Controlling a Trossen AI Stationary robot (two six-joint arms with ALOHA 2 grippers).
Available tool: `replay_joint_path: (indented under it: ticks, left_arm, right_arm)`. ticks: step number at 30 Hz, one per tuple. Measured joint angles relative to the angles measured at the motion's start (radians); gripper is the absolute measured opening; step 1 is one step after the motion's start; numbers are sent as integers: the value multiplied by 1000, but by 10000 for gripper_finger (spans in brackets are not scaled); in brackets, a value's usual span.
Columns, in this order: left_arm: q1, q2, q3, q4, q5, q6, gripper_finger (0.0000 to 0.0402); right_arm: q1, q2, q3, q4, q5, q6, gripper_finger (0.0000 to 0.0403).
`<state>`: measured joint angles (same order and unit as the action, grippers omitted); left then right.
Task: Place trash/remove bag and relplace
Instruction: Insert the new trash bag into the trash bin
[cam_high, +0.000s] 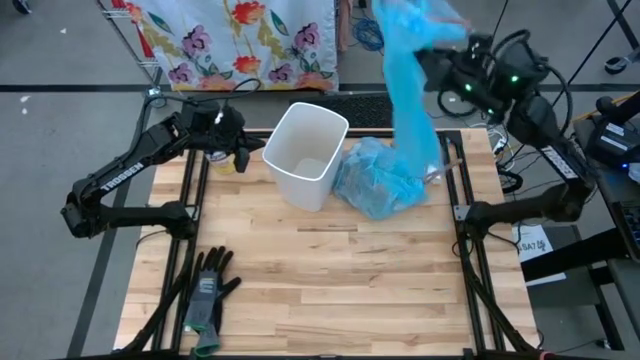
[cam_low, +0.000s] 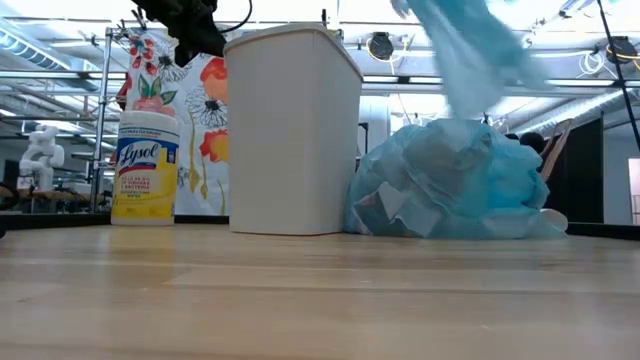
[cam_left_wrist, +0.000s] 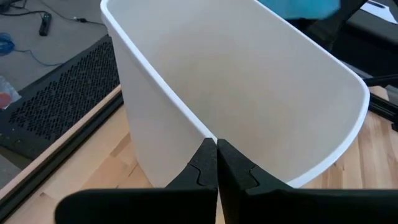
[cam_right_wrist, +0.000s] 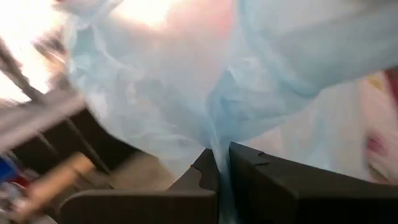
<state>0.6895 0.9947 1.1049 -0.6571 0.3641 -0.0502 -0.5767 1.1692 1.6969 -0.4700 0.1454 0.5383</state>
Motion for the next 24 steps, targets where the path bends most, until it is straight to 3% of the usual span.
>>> replay_joint_path:
  ticks: [4,11,24]
  left_arm:
    - [0,0,0,-2,0,-11,0]
    - [0,0,0,-3,0,-23,0]
    - [0,0,0,-4,-34,-22,0]
  right_arm:
    - [28,65,0,255,-45,-3,0]
    - [67,183,29,695,-258,16,0]
    - [172,422,339,712,-469,31,0]
